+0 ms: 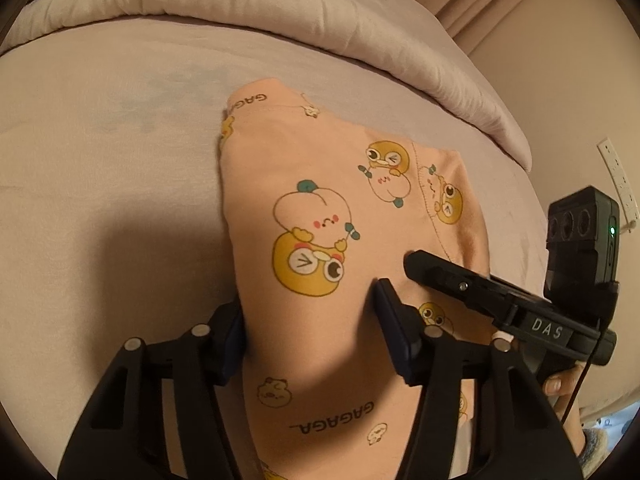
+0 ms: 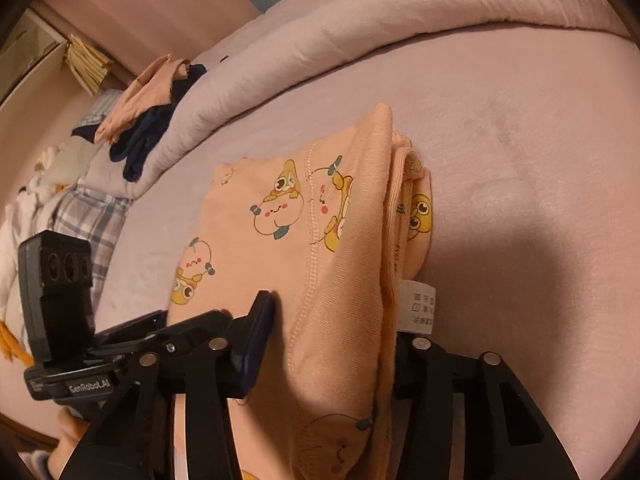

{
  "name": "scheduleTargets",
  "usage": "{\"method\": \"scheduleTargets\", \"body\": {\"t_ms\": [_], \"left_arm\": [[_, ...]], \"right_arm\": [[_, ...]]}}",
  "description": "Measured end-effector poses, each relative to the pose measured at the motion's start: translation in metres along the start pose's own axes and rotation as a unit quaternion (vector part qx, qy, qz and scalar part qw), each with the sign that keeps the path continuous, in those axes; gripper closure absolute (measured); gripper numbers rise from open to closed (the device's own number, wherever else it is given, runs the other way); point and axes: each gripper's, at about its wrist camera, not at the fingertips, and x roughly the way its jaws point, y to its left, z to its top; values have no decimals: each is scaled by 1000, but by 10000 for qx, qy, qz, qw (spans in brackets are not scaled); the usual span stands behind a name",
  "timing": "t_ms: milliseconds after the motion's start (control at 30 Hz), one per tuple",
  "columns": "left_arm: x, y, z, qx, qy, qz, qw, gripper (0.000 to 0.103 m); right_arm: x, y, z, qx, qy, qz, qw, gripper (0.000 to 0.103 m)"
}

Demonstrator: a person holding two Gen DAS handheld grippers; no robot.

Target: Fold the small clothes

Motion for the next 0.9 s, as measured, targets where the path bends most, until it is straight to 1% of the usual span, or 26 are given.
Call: {"method": "scheduleTargets", "body": {"t_ms": [33,100,200,333,533,800,900], "left_arm": [[-1,1,0,-51,-12,10,10000,50],[-2,2,0,-138,-30,22,9999,54],[-5,0,-2,-145,-47,39,9999,61],[-9,-2,-3,-148,-74,30,9999,70],[-16,-3,-4,-257,-116,-86,9996,75],[-31,-15,-12,-173,-196,-164,9995,75],[-39,-18,-20,-203,-230,-264,9992,76]], "right_arm": [[0,1,0,-18,-7,-35,10000,59],[-1,6,-1,-92,-47,-132,9999,66],[-2,15,-3,-269,-125,-344,9990,71],[-4,26,-5,-441,-235,-526,9974,76],[-14,36,-8,-503,-437,-471,9967,78],[-26,46,-12,-531,-587,-351,9962,79],[-35,49,-18,-591,-664,-298,9956,79]]}}
